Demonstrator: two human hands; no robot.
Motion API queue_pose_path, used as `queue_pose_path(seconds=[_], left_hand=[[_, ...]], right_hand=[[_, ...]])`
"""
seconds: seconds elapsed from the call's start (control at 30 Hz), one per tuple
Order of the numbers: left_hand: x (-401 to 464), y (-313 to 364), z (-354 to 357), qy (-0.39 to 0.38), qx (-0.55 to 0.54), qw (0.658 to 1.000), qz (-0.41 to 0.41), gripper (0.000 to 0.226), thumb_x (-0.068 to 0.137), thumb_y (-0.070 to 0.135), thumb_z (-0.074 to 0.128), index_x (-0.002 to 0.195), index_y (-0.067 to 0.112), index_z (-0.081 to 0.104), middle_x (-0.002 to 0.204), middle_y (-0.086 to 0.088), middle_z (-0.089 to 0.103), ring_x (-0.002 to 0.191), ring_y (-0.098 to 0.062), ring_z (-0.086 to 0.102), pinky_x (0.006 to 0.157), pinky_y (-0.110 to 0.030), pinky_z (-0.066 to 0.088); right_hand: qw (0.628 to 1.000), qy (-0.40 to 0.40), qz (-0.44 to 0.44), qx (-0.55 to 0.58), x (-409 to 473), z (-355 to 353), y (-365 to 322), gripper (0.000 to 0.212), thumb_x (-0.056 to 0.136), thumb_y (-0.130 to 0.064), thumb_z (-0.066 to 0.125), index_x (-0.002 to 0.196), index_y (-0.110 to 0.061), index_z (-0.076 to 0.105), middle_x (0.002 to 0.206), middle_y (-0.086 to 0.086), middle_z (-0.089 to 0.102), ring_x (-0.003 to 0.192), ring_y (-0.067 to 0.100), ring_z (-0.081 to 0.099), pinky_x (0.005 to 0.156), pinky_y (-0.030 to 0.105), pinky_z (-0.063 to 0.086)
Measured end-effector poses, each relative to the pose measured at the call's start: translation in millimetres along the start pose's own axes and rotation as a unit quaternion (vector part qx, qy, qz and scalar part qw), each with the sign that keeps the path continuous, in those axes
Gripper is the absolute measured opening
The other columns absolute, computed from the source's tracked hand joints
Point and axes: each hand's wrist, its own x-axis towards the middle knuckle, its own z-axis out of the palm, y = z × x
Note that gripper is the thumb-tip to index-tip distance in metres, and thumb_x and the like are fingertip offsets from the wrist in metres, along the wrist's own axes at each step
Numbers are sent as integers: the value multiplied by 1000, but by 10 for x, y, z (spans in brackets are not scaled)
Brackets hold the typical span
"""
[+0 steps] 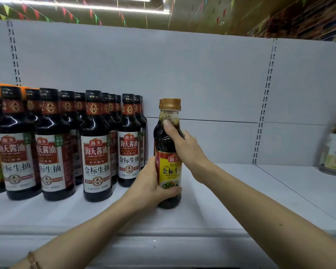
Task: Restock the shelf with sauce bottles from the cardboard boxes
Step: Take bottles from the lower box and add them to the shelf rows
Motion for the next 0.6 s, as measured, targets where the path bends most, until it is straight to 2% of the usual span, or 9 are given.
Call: queue_pose_path(seconds=[0.07, 0.13, 0.27, 0.33, 0.43, 0.5, 0.6], left_hand=[[5, -14, -6, 12, 24, 1000, -1, 72, 64, 37, 86, 120, 25, 42, 115, 5, 47, 99, -2, 53, 75, -9, 44], [-13, 4, -20, 18, 36, 999, 0, 74, 62, 38, 87, 120, 27, 42, 113, 5, 43, 97, 0, 50, 73, -8, 42], [-31, -16, -47, 19, -17, 1000, 5, 94, 57, 34, 90, 126, 38, 26, 117, 14, 50, 104, 1, 54, 86, -14, 46], [-35, -41, -54, 14, -28, 1000, -4, 96, 57, 34, 89, 124, 39, 21, 114, 18, 52, 102, 4, 55, 84, -13, 49], [-17, -103, -66, 24, -17, 1000, 0, 95, 54, 41, 87, 127, 38, 27, 121, 10, 47, 108, -6, 55, 87, -26, 54], [-5, -124, -79, 26, -10, 1000, 0, 93, 55, 39, 88, 127, 38, 29, 123, 7, 44, 107, -8, 54, 84, -29, 56], [9, -136, -82, 21, -4, 1000, -4, 94, 57, 37, 89, 127, 40, 27, 120, 8, 46, 104, -7, 55, 81, -25, 54]], right_hand=[[999, -17, -5, -49, 18, -55, -15, 89, 53, -94, 50, 108, -25, 66, 114, 3, 67, 101, 15, 67, 92, 40, 54], [997, -22, -2, -70, 18, -120, -43, 88, 56, -89, 54, 109, -19, 62, 107, 0, 70, 96, 14, 68, 88, 38, 56], [996, 5, 25, -86, 84, -169, -45, 78, 69, -76, 63, 113, -17, 42, 111, 2, 58, 101, 17, 61, 77, 34, 51], [994, 6, 18, -107, 114, -142, -45, 89, 56, -86, 60, 108, -15, 47, 108, 5, 62, 98, 18, 63, 80, 38, 54], [992, 13, 7, -128, 146, -108, -47, 107, 41, -94, 54, 101, -6, 62, 93, 10, 71, 86, 20, 70, 77, 40, 57], [991, 13, -1, -131, 159, -96, -50, 100, 44, -91, 54, 96, -6, 65, 87, 7, 73, 81, 17, 71, 70, 35, 56], [992, 8, -9, -129, 207, -101, -18, 79, 61, -83, 60, 90, -9, 63, 86, 5, 73, 80, 15, 70, 63, 28, 51]])
